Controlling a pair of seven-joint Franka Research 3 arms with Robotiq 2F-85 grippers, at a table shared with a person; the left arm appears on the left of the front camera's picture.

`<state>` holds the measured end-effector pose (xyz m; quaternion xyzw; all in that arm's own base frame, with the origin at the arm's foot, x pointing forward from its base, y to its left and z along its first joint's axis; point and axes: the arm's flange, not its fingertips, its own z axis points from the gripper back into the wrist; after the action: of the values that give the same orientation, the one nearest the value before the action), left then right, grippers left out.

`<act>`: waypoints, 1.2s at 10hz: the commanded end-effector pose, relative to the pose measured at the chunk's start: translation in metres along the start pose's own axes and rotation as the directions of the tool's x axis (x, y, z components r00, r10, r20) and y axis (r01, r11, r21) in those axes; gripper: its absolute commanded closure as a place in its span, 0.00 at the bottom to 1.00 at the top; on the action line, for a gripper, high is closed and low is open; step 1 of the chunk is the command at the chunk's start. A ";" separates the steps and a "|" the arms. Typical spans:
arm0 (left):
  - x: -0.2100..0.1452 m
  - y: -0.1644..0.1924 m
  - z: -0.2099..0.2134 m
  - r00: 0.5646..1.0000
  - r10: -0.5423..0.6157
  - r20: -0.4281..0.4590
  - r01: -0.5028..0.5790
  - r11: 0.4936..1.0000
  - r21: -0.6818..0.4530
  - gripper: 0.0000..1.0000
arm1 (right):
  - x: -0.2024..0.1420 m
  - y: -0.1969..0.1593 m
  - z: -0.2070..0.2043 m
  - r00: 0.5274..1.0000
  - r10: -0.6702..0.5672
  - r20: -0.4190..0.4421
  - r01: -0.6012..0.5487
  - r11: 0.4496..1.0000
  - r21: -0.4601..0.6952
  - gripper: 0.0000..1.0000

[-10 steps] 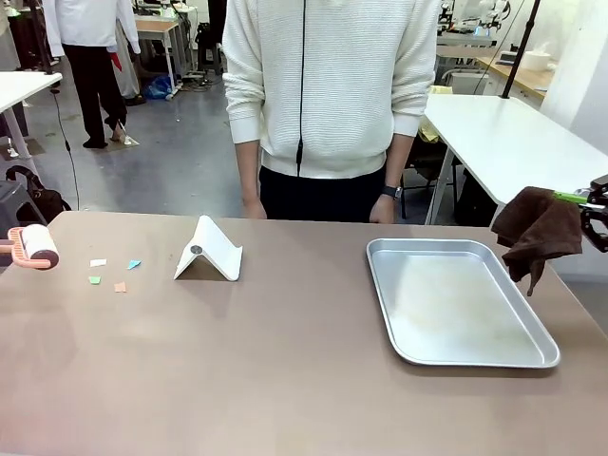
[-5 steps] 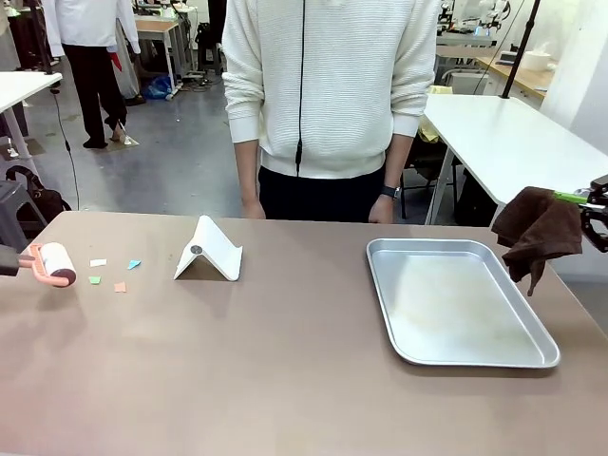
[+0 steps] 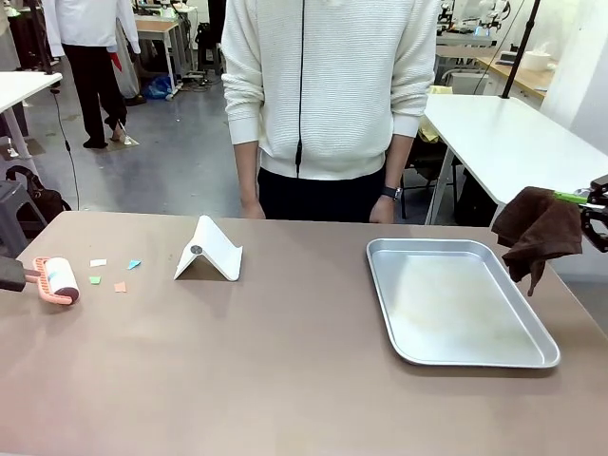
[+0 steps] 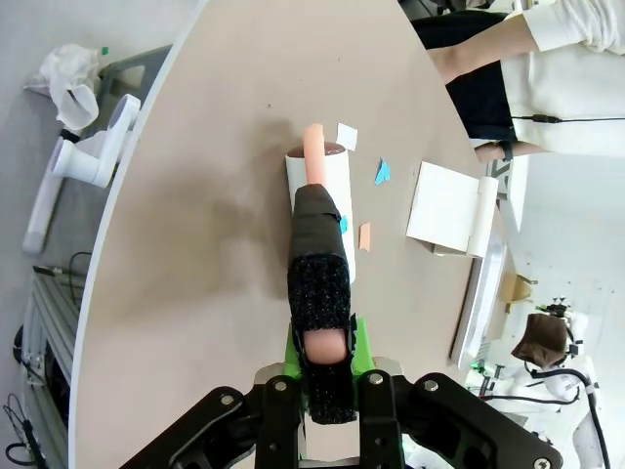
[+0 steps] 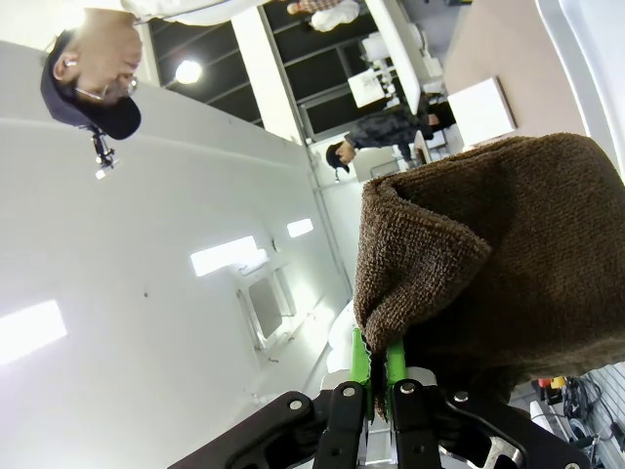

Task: Clean the surface of the table.
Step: Clean the area not pointed to by the person.

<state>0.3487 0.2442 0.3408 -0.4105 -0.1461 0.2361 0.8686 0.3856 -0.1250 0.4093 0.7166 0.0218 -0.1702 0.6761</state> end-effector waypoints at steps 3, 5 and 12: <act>-0.002 -0.003 -0.021 0.999 0.006 -0.038 -0.003 0.998 0.069 0.79 | -0.005 0.004 0.001 1.000 0.006 -0.011 -0.006 1.000 0.004 0.94; 0.009 -0.006 -0.032 0.998 0.034 -0.055 -0.030 0.997 0.076 0.79 | -0.005 0.004 0.001 1.000 0.006 -0.011 -0.006 1.000 0.004 0.94; 0.047 -0.022 -0.086 0.985 0.130 -0.113 -0.114 0.984 0.140 0.79 | -0.005 0.004 0.001 1.000 0.006 -0.011 -0.006 1.000 0.004 0.94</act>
<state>0.4240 0.2005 0.3277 -0.4097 -0.0621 0.2494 0.8753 0.3855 -0.1250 0.4093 0.7166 0.0217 -0.1702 0.6760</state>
